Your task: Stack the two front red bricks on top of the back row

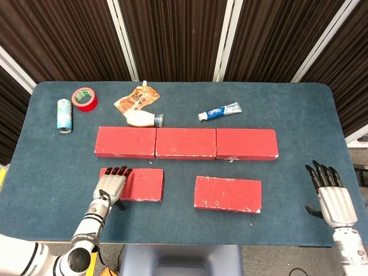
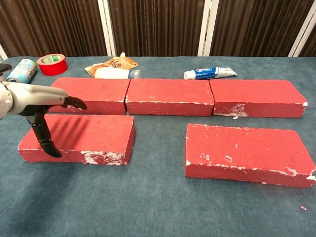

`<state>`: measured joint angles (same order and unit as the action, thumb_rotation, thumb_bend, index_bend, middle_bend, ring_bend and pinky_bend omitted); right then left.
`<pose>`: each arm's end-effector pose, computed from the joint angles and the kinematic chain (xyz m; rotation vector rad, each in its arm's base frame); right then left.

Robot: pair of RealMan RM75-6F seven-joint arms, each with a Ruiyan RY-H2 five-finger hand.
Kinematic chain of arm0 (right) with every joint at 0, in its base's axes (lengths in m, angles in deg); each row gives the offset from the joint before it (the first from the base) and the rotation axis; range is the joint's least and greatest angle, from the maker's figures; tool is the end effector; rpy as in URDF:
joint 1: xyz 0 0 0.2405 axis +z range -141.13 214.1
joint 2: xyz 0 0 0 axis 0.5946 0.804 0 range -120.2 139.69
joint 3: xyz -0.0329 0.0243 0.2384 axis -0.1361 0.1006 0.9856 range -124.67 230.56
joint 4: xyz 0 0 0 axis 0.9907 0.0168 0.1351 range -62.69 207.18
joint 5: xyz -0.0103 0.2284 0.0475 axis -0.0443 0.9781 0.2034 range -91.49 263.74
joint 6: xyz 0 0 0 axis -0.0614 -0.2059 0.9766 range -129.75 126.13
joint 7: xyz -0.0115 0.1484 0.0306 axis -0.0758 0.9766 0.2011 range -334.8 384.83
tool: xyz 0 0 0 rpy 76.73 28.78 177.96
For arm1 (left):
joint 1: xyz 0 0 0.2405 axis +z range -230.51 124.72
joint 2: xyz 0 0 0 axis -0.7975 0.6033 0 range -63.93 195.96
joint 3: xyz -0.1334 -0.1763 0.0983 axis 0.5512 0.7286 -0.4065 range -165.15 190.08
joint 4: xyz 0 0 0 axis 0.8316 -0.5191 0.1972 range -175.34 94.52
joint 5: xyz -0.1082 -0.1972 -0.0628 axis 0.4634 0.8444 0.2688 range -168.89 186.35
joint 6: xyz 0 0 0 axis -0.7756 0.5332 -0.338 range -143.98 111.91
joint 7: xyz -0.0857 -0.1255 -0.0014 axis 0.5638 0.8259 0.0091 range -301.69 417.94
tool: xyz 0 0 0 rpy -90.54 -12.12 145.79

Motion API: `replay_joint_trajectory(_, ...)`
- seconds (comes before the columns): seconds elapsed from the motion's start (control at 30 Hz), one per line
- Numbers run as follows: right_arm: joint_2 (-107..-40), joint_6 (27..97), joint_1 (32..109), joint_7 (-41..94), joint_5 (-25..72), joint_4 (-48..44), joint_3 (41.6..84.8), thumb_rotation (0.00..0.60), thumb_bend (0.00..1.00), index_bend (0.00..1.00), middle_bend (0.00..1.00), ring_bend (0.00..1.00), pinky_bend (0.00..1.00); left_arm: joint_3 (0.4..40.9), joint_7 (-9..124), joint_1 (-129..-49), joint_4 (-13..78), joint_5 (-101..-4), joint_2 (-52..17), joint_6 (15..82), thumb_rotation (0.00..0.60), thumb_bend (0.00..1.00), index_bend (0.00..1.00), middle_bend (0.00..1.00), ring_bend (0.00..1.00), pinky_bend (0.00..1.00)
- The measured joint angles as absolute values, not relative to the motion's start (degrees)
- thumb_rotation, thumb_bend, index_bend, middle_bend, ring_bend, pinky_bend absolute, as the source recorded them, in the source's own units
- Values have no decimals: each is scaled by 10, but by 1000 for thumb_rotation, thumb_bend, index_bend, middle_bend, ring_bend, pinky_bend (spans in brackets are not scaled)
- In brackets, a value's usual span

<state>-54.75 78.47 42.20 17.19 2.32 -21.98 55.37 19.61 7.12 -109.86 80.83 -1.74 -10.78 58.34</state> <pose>-0.3071 -0.1913 0.1149 1.4532 -0.9030 0.7730 -0.1016 0.2752 -0.0043 -1.7988 -1.1648 -0.3687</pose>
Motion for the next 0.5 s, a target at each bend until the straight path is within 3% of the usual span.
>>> replay_joint_trajectory(0.5,-548,782,423,171,27,-219,554,600,0,0,0,0,0,210,62,-1120,768,11,-145,583,600,0,0,0,0,45)
